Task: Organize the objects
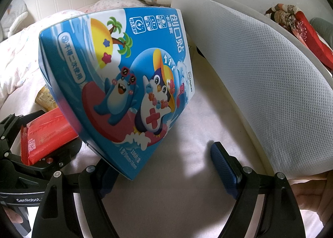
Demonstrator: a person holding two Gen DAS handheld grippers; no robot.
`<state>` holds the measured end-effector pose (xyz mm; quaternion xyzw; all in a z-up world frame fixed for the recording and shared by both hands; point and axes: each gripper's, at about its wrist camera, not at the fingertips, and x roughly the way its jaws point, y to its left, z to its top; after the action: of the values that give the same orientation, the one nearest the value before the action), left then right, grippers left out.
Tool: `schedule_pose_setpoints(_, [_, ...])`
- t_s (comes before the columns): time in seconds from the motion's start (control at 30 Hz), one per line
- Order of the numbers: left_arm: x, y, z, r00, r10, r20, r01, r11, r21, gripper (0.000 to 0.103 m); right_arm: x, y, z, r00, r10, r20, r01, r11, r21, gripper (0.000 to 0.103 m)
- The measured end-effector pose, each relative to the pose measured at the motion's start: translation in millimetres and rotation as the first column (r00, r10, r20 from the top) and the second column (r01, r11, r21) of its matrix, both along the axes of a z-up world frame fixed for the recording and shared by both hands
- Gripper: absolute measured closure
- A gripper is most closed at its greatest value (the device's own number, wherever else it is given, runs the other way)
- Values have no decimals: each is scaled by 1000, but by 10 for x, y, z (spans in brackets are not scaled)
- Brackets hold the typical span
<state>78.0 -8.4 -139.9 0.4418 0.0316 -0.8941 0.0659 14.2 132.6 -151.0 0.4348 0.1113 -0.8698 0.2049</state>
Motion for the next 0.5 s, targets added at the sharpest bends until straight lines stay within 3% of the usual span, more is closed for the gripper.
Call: schedule_pose_setpoints(0.5, [0, 0, 1, 1000, -1, 0, 1, 1000, 0, 0, -9, 0, -10, 1000, 0, 0, 0, 1000, 0, 21])
